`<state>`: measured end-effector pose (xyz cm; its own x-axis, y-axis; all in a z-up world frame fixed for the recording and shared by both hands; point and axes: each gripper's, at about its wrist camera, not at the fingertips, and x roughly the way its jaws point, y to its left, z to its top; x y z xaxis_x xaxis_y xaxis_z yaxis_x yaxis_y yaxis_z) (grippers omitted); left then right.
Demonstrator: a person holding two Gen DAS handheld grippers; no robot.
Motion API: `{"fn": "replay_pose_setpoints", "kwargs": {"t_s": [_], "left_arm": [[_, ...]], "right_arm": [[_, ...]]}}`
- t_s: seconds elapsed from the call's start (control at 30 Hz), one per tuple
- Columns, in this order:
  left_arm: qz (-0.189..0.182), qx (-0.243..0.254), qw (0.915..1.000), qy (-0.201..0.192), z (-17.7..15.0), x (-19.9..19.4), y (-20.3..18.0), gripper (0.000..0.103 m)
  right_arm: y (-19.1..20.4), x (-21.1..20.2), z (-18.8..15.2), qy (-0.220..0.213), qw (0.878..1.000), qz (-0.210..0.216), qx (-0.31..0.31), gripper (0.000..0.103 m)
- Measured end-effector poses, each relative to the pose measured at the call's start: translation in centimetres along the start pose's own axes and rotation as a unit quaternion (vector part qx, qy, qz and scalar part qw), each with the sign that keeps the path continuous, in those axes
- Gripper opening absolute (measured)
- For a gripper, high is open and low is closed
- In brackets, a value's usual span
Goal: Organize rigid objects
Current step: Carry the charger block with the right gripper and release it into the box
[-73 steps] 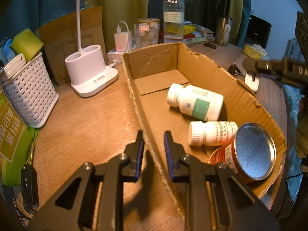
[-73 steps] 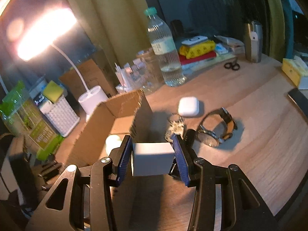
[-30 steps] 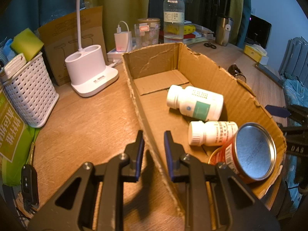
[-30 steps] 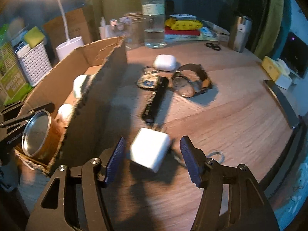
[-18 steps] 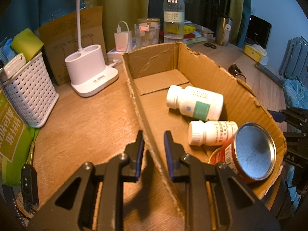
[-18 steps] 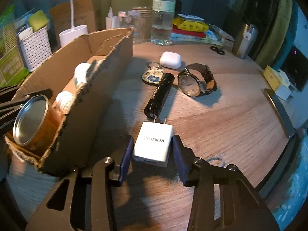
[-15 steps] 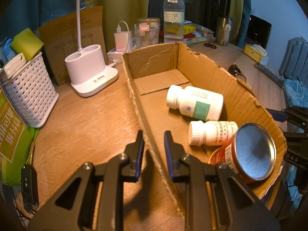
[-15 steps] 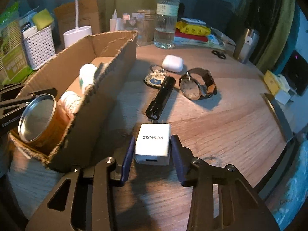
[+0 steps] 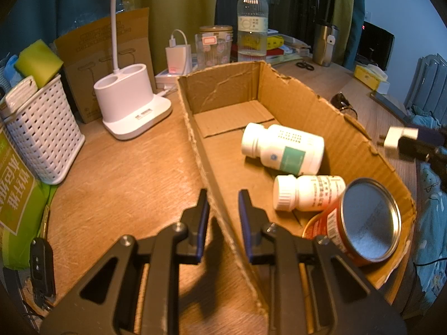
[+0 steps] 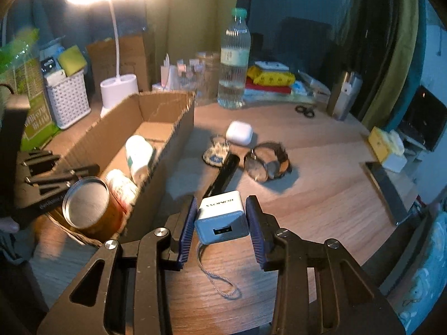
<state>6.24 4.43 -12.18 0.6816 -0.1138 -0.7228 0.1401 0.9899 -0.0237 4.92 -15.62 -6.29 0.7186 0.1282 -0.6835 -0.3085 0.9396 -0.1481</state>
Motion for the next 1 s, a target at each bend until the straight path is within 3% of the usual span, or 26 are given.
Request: {"fn": "replay_pose_setpoints", "kwargs": {"t_s": [0.57,1.0], "left_arm": [[0.000,0.000,1.0000,0.000,0.0,0.0,0.0,0.022],[0.000,0.000,1.0000,0.000,0.0,0.0,0.0,0.022]], "right_arm": [[4.3,-2.5,3.5,-0.053,0.996,0.044,-0.051,0.038],[7.1,0.1,3.0,-0.026,0.994,0.076,-0.072,0.038]]}}
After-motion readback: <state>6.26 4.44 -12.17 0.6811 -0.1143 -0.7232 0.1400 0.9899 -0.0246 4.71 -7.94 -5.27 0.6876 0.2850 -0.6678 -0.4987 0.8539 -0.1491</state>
